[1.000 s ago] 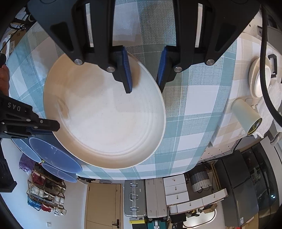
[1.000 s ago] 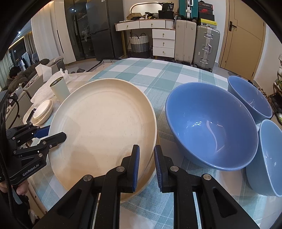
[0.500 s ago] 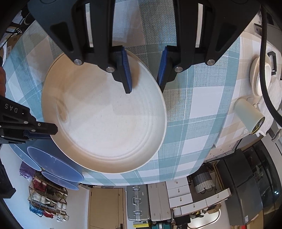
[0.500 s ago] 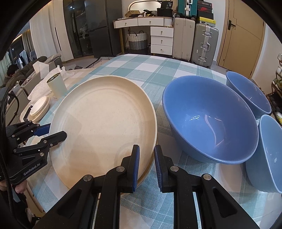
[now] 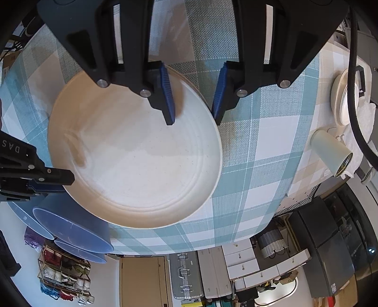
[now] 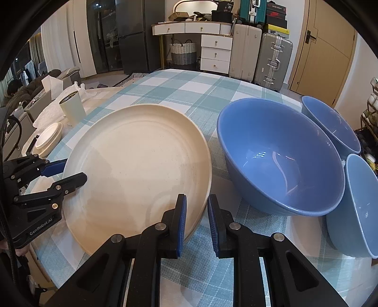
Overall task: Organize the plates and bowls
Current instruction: 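Lower the cream plate onto the stack and open the left tool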
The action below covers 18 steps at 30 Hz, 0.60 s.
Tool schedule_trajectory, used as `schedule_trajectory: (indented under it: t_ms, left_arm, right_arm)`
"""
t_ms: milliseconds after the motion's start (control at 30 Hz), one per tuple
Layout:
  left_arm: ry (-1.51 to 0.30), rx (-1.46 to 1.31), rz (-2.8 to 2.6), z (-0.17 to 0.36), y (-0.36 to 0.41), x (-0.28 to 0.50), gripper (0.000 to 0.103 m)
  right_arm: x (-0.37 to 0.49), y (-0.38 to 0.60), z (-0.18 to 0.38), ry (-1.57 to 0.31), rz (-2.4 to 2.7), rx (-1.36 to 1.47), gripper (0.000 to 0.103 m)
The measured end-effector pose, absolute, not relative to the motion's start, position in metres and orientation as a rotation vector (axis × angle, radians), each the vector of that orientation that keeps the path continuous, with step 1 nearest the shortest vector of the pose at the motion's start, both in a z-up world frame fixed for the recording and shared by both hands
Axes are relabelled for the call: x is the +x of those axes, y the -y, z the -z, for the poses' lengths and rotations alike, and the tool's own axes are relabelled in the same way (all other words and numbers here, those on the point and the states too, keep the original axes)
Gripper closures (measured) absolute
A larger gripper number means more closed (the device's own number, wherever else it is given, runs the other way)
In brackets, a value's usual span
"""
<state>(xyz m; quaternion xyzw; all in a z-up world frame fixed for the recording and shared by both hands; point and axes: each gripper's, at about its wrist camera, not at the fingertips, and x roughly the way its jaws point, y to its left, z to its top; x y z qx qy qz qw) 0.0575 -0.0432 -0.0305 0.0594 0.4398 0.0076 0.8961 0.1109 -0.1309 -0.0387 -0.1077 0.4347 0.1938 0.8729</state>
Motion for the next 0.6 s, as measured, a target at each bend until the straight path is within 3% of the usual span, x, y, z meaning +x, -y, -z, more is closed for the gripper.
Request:
schedule_trajectory:
  t_ms: [600]
  left_arm:
    - [-0.927, 0.090, 0.009, 0.0344, 0.0382, 0.0586, 0.064]
  right_arm:
    - [0.1113, 0.1342, 0.0457, -0.917, -0.420, -0.226, 0.084]
